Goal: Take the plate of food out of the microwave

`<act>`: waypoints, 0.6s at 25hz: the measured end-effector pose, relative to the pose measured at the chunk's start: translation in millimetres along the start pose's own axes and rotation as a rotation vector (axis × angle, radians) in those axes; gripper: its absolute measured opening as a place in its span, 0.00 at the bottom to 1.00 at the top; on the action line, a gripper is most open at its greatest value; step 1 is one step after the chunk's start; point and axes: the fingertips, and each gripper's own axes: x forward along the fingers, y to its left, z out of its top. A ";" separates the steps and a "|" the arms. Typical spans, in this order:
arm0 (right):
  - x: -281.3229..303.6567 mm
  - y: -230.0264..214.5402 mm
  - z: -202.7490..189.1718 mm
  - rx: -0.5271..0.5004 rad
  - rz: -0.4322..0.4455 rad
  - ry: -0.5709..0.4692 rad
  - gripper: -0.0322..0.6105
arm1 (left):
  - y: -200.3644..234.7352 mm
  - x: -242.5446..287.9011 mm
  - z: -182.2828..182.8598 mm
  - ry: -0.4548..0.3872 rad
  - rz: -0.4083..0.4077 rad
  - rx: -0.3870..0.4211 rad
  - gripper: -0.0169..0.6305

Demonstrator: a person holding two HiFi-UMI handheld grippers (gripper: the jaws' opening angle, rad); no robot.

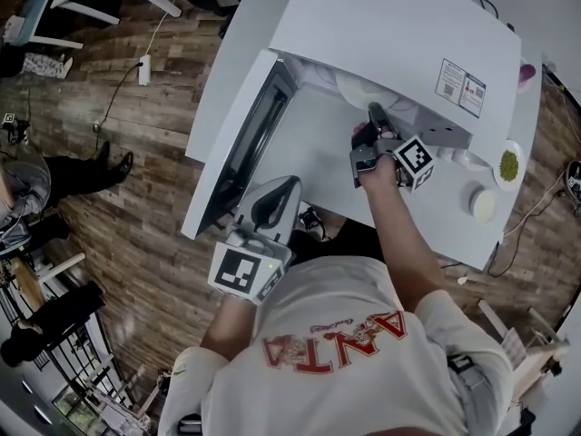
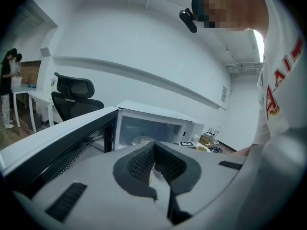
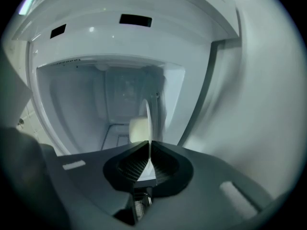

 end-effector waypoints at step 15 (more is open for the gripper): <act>-31.2 27.4 -1.9 -0.029 0.145 -0.021 0.07 | -7.4 -16.0 3.1 -0.021 -0.047 0.017 0.04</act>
